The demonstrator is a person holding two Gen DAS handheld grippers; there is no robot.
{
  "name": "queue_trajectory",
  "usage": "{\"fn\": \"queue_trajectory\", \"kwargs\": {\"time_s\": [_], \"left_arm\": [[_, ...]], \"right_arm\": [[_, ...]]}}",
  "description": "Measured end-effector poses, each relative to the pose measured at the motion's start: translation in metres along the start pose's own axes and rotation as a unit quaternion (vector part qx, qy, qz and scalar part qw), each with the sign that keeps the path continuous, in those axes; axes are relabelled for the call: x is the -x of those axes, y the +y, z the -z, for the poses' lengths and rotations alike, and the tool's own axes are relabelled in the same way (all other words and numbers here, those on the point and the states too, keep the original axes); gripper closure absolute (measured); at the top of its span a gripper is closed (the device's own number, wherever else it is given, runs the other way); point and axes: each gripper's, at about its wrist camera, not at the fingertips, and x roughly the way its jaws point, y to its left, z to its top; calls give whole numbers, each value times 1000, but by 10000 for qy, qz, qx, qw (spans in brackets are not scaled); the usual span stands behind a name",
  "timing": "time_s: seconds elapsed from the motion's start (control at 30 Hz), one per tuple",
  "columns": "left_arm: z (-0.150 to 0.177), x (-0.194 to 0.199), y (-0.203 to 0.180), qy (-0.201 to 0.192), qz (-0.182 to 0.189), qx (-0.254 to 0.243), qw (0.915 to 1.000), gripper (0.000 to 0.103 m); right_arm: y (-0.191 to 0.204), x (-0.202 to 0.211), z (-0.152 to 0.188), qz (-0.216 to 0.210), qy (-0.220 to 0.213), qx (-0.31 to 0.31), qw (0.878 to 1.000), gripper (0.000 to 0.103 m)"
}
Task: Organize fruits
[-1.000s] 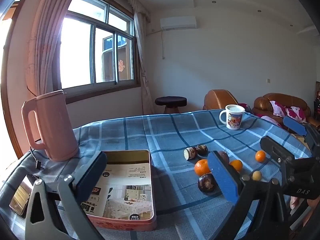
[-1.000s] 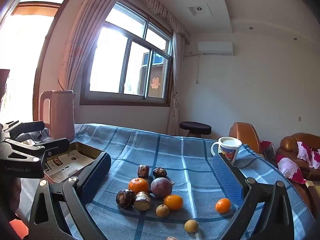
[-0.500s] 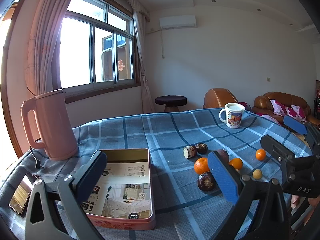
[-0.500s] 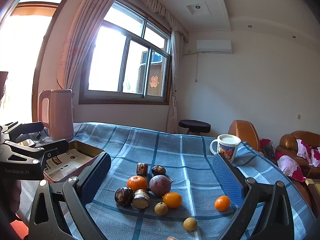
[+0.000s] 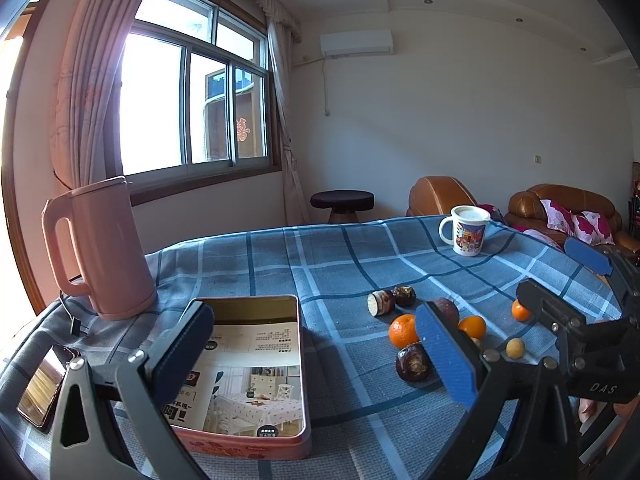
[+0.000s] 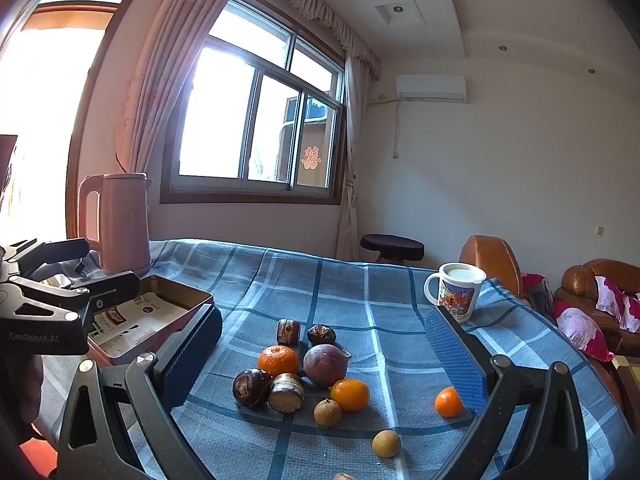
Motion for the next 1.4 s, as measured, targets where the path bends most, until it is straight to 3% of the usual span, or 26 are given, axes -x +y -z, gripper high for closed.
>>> {"fn": "queue_trajectory", "kwargs": {"time_s": [0.93, 1.1, 1.4], "left_arm": [[9, -11, -5, 197, 63, -8, 9998, 0], [12, -21, -10, 355, 216, 50, 9991, 0], [12, -46, -51, 536, 749, -140, 9957, 0]], "right_arm": [[-6, -6, 12, 59, 233, -16, 9997, 1], [-33, -8, 22, 170, 397, -154, 9989, 1], [-116, -28, 49, 998, 989, -628, 9881, 1]]}}
